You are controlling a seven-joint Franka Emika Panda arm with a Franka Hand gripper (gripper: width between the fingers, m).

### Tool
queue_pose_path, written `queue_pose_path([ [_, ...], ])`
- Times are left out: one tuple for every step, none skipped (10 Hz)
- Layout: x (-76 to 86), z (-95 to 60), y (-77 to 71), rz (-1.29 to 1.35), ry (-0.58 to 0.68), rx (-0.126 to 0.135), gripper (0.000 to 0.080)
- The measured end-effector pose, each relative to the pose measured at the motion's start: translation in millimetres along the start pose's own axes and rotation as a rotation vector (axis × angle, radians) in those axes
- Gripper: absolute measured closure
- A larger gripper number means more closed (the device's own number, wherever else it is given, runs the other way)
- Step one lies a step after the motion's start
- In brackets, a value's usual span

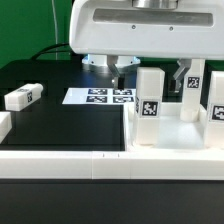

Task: Assemble desk

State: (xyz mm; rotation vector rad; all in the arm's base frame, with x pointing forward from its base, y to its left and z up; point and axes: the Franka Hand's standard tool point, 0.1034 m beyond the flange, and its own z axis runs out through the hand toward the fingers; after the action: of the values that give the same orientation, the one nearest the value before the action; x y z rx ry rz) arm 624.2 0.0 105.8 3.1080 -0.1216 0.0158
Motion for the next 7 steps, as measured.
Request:
queue_pose_path([
  [0.0,0.1,0.0,0.0,0.0,0.0,0.0451],
  [-0.2,0.4,0.1,0.001,-0.001,0.0,0.0511],
  [-0.2,0.4,0.1,0.026,-0.001,0.001,0.0511],
  [-0.2,0.4,0.2,0.028,-0.001,0.001,0.0511],
  [-0.1,0.5,0.4,0.068,-0.001,0.002,0.0511],
  [0.4,0.3,2.0,0.224,-0.001,0.024,0.0511],
  [0.0,1.5,2.8,0.36,-0.001,0.038,0.0511],
])
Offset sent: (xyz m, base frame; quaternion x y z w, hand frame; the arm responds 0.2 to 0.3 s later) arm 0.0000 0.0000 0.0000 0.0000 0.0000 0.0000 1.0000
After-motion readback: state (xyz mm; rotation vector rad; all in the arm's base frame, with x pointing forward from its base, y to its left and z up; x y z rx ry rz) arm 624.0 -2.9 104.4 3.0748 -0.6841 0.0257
